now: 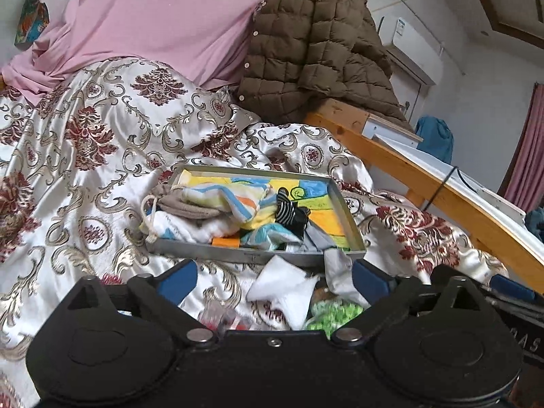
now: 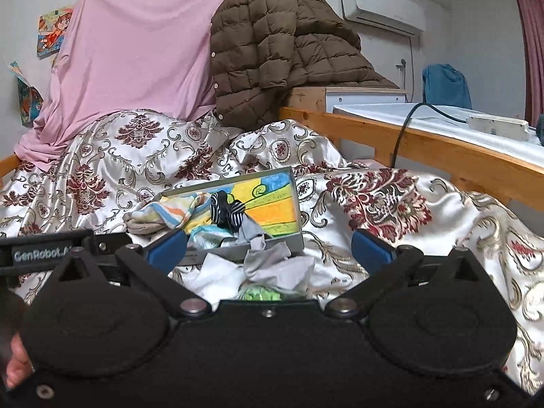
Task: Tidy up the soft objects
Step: 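Lift both open tools away from the tin tray, then move both open tools over the white cloths beside the tray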
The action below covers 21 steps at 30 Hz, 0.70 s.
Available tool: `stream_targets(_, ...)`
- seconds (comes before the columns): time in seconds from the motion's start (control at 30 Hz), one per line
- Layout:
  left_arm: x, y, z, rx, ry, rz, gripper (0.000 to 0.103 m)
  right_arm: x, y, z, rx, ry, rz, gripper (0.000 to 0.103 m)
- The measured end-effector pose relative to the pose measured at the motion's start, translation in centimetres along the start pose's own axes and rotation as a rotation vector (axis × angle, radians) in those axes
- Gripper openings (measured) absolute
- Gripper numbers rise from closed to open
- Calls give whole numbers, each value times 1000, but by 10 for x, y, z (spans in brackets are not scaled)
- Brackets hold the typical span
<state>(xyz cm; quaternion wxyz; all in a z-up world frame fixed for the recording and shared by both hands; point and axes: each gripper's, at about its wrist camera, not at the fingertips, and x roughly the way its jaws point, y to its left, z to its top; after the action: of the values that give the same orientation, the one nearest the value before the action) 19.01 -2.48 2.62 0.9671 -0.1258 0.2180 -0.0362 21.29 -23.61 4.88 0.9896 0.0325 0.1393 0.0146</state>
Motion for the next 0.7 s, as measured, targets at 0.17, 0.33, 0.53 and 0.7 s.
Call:
stream_targets(0.17, -20, 5, -20, 13, 7, 5, 102, -35, -3, -18, -3, 13, -2, 102)
stream_targets(0.33, -33, 10, -40, 30, 39, 8, 102, -60, 0, -35, -1, 26, -10, 102)
stream_targets(0.53, -44, 10, -58, 87, 66, 30, 102, -70, 5, -54, 10, 106, -62, 102)
stream_targets(0.7, -45, 7, -68, 136, 82, 54, 102, -67, 1, -66, 22, 196, -102, 102)
